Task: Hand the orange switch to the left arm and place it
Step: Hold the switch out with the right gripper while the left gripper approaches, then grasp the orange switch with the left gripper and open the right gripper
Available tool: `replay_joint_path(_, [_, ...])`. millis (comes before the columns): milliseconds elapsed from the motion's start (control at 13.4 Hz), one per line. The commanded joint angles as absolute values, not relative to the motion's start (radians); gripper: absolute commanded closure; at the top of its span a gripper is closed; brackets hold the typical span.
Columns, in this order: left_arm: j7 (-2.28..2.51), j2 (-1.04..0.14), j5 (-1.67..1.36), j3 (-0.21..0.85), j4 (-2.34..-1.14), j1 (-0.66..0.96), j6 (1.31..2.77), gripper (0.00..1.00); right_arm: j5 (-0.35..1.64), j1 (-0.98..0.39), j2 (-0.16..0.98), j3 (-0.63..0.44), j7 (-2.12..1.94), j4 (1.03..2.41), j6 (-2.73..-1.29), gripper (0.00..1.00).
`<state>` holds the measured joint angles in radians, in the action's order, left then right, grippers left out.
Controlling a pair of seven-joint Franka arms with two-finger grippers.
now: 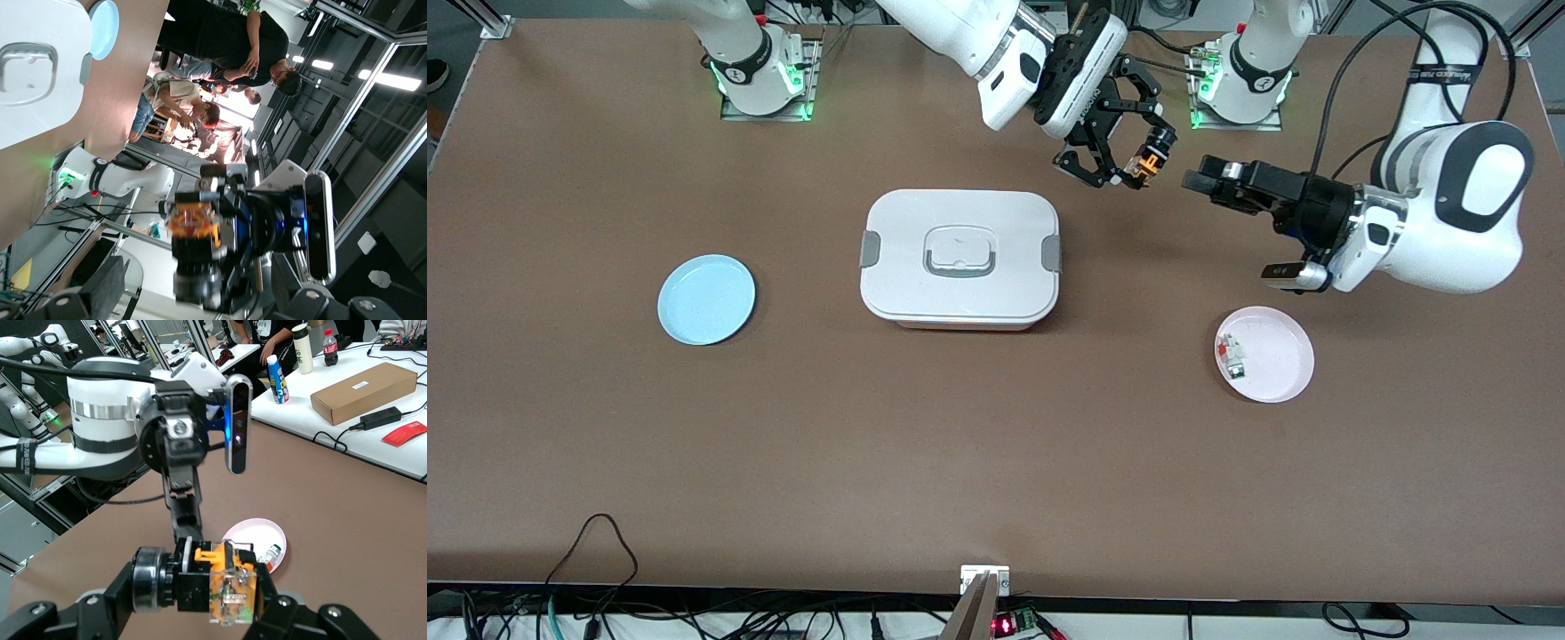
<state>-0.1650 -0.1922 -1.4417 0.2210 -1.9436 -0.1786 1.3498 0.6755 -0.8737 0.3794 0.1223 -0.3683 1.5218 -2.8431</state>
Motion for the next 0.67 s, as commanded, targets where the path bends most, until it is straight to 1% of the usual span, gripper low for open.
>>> replay_joint_path(0, [-0.184, -0.193, -1.489, 0.258, -1.959, -0.17, 1.396, 0.04, 0.689, -0.888, 0.38, 0.11, -0.365, 1.508, -2.855, 0.97])
replay_joint_path(74, [-0.187, -0.202, -1.489, 0.258, -1.959, -0.17, 1.385, 0.08, 0.689, -0.888, 0.38, 0.11, -0.367, 1.508, -2.855, 0.97])
replay_joint_path(298, [-0.204, -0.21, -1.491, 0.301, -1.959, -0.172, 1.378, 0.17, 0.687, -0.888, 0.38, 0.11, -0.367, 1.508, -2.855, 0.97])
replay_joint_path(372, [-0.209, -0.216, -1.491, 0.301, -1.959, -0.172, 1.378, 0.24, 0.689, -0.888, 0.38, 0.11, -0.365, 1.508, -2.855, 0.97])
replay_joint_path(447, [-0.209, -0.219, -1.491, 0.301, -1.95, -0.173, 1.378, 0.33, 0.687, -0.888, 0.382, 0.11, -0.367, 1.508, -2.855, 0.97])
replay_joint_path(521, [-0.2, -0.219, -1.491, 0.301, -1.947, -0.179, 1.378, 0.38, 0.687, -0.888, 0.382, 0.11, -0.367, 1.508, -2.855, 0.97])
replay_joint_path(596, [-0.207, -0.219, -1.491, 0.301, -1.947, -0.181, 1.367, 0.48, 0.687, -0.888, 0.382, 0.11, -0.367, 1.508, -2.855, 0.97])
